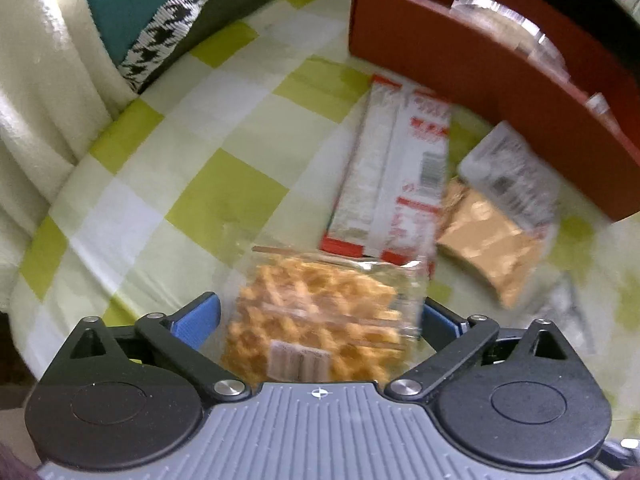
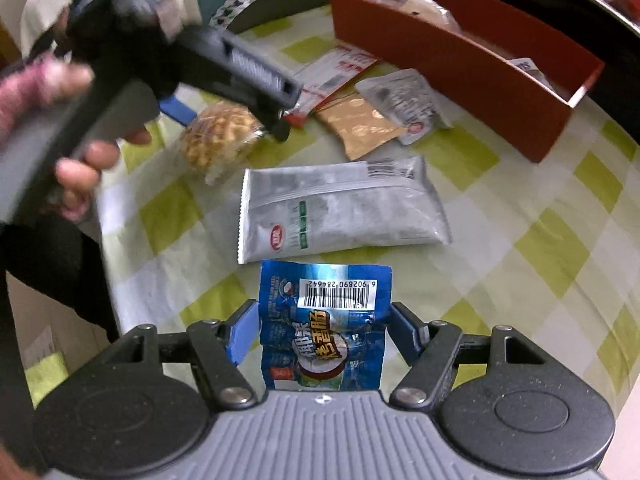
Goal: Organize snacks
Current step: 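Lift blue snack bag with right tool while left tool holds the waffle, then carry waffle and blue snack bag with both tools over the red box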
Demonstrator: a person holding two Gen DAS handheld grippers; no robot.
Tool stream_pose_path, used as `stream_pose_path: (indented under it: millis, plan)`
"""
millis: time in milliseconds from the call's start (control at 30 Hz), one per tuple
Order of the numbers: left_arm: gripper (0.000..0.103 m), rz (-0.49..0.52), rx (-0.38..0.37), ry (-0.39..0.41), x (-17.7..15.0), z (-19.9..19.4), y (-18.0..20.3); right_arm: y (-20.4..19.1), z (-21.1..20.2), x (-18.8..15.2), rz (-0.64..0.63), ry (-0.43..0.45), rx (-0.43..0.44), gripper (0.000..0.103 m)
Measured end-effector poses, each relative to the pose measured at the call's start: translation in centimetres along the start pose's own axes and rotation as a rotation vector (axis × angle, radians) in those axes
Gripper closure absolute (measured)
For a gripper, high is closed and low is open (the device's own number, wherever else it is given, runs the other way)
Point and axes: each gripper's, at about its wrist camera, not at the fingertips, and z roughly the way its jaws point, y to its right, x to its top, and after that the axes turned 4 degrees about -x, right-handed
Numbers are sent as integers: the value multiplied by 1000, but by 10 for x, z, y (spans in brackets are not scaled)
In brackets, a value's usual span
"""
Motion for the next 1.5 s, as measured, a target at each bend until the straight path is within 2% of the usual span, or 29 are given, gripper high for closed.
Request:
stream_pose_path:
  millis: [233, 333, 400, 433, 633, 733, 833, 933, 1000, 1067, 1100, 1167, 1267, 1400, 1500]
  plan:
    - [0, 15, 2, 8, -9, -3, -5, 7, -3, 0, 19, 10, 3, 32]
    - [0, -8, 9, 4, -13, -3, -6, 9, -4, 3, 18, 25, -6, 32]
    - [5, -23, 11, 0, -14, -4, -3, 8, -7, 4, 10, 35, -20, 32]
    - [14, -29, 5, -4, -15, -7, 0, 8, -9, 5, 7, 41, -27, 32]
    - [22, -22, 24, -3, -22, -21, 6, 10, -19, 11, 3, 81, -70, 32]
    - [26, -23, -2, 28, -17, -32, 10, 14, -21, 13, 23, 92, -84, 32]
    - [45, 3, -55, 72, -11, -48, 17, 17, -22, 18, 43, 105, -79, 32]
    - [46, 19, -60, 73, -5, -50, 23, 19, -20, 25, 54, 107, -85, 32]
    - [42, 21, -65, 65, -5, -46, 23, 20, -16, 29, 60, 99, -100, 32]
    - [15, -8, -100, 48, -3, -43, 18, 21, -12, 30, 63, 86, -97, 32]
    - [11, -42, -112, 34, -7, -44, 14, 21, -10, 30, 59, 81, -96, 32]
    - [9, -56, -105, 26, -8, -40, 10, 21, -8, 28, 60, 68, -96, 32]
    - [0, -50, -41, 25, -21, -36, 4, 22, -8, 25, 65, 62, -93, 32]
    - [0, -44, -31, -37, -29, -15, 8, 23, -9, 23, 67, 58, -86, 32]
    - [1, -22, 7, -32, -40, -13, 12, 23, -9, 22, 62, 53, -82, 32]
